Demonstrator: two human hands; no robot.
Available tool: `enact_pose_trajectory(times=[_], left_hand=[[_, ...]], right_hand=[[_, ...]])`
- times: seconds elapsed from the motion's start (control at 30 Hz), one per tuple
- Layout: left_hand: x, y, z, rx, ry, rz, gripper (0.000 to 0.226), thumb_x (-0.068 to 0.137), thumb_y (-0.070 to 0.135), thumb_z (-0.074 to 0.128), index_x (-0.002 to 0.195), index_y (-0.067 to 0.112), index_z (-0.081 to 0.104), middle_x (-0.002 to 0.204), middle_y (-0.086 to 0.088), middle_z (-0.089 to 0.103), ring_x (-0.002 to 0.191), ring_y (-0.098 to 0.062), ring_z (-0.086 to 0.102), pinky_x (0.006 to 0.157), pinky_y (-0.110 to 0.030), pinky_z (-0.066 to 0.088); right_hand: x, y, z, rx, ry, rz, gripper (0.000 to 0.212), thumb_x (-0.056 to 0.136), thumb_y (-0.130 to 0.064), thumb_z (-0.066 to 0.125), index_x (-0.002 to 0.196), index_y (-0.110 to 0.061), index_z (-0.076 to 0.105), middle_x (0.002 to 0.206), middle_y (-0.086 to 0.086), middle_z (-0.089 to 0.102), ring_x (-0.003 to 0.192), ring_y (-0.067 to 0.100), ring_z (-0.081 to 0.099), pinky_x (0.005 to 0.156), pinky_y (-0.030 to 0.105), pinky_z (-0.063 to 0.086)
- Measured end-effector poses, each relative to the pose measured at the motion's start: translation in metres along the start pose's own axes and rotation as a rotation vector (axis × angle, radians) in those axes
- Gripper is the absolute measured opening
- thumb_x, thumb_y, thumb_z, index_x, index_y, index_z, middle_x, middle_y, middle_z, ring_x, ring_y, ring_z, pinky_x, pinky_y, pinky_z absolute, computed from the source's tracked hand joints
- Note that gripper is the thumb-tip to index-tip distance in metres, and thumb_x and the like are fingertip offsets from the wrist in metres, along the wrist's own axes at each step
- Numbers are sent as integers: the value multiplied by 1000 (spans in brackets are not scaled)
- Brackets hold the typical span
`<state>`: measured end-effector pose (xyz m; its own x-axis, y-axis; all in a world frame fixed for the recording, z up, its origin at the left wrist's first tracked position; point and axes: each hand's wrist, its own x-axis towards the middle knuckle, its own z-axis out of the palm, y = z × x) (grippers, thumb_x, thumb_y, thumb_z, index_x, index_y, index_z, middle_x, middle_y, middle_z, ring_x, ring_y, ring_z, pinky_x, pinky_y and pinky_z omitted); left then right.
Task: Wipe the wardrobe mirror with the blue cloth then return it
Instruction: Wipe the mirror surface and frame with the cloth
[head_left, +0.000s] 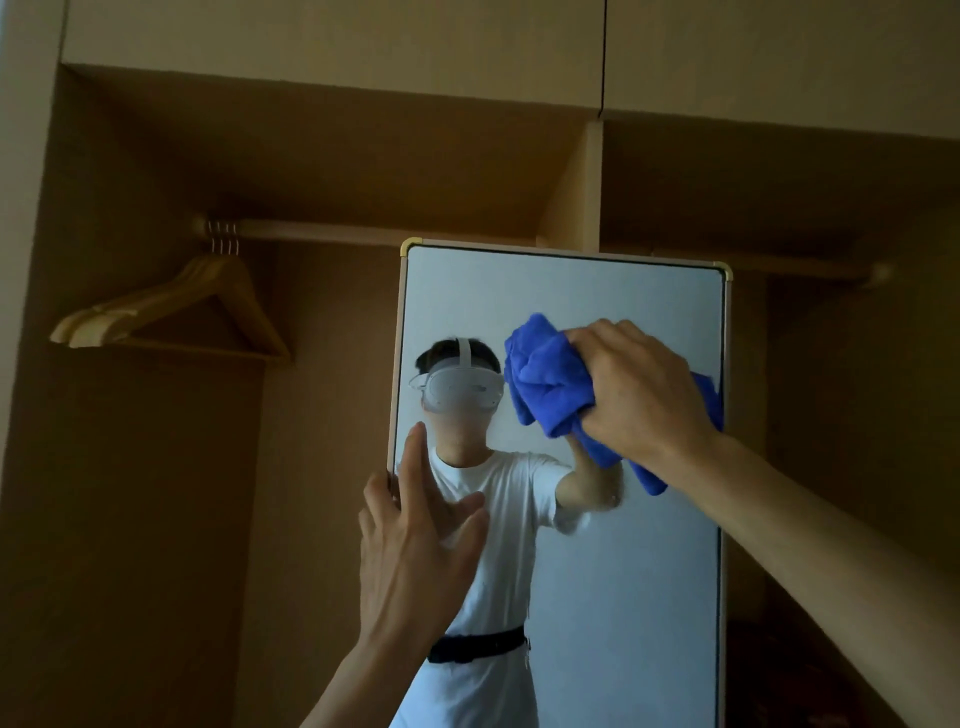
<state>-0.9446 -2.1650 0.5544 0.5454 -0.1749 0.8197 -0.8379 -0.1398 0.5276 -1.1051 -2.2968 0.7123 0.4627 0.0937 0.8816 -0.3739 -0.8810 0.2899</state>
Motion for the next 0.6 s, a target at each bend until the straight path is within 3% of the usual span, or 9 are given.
enact_pose_trajectory(times=[0.2,0.4,0.6], left_hand=[[-2,-3,-5,13,-46,17,103,83,53,75,158,48,5,140,-3,34,120,-26,44,86,-38,46],[-1,-9,-12,-31,-76,60,102,87,49,74,157,51,0,130,6,31,111,-15,39,87,-37,49],[0,-13,-12,-35,-93,74,104,87,48,73,157,52,-4,123,15,24,107,-9,37,87,-30,44]], right_hand=[[-17,-16,10,8,-102,-64,22,76,-11,60,96,-20,55,84,-6,52,78,19,49,64,32,36],[23,-2,0,-12,66,12,21,86,-26,67,102,-19,57,86,-4,52,79,19,56,67,40,53],[45,-7,5,-96,119,37,23,83,-19,65,104,-15,57,85,-3,47,82,23,56,60,36,48]])
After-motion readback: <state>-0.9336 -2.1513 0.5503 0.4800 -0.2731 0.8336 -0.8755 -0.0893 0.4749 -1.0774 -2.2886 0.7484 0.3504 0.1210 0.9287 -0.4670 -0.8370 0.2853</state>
